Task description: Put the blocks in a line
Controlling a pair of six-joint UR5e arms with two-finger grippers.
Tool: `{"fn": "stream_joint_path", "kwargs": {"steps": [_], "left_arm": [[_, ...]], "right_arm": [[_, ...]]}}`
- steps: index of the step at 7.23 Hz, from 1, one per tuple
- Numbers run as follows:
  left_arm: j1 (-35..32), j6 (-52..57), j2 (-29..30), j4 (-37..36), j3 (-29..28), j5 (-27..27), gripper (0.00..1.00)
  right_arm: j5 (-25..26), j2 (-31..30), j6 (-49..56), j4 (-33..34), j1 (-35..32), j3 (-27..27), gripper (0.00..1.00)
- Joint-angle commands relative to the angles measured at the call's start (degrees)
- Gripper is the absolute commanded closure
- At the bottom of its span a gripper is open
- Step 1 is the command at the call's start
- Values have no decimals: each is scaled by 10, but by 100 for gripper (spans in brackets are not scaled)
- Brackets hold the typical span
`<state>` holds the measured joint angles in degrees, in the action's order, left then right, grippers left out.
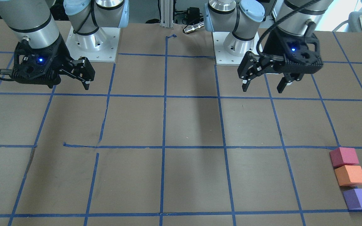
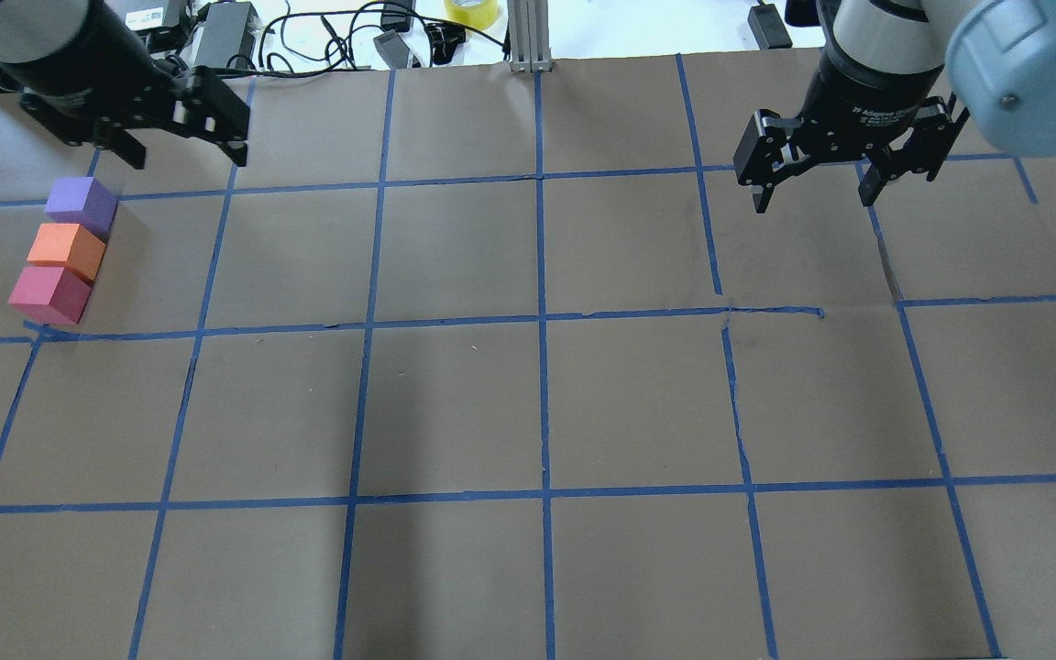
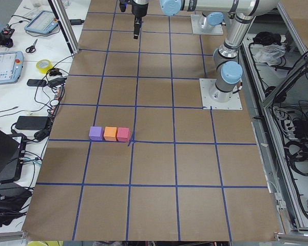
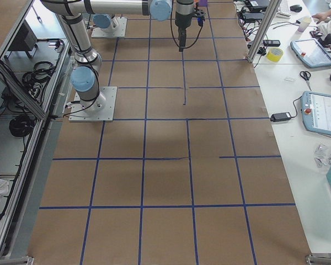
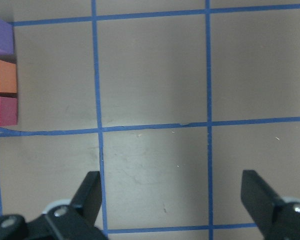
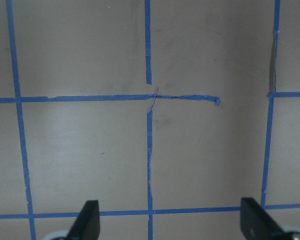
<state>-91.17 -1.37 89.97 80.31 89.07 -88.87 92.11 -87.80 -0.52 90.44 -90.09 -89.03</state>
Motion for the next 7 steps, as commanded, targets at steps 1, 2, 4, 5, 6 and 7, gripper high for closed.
{"fn": "stream_joint_path", "kwargs": {"steps": [1, 2, 4, 5, 6, 7], "left_arm": [[-38, -36, 5, -26, 6, -3, 0], [-40, -36, 3, -27, 5, -2, 0], [-40, -36, 1, -28, 5, -5, 0], [-40, -40, 0, -24, 6, -5, 0], [-37, -44, -6, -13, 5, -7, 0], [-37, -43, -8, -4, 6, -26, 0]], "right_arm": [[-1, 0, 0, 0, 0, 0, 0], [0, 0, 0, 0, 0, 0, 0], [0, 0, 0, 0, 0, 0, 0], [0, 0, 0, 0, 0, 0, 0], [0, 0, 0, 0, 0, 0, 0], [0, 1, 0, 0, 0, 0, 0]]}}
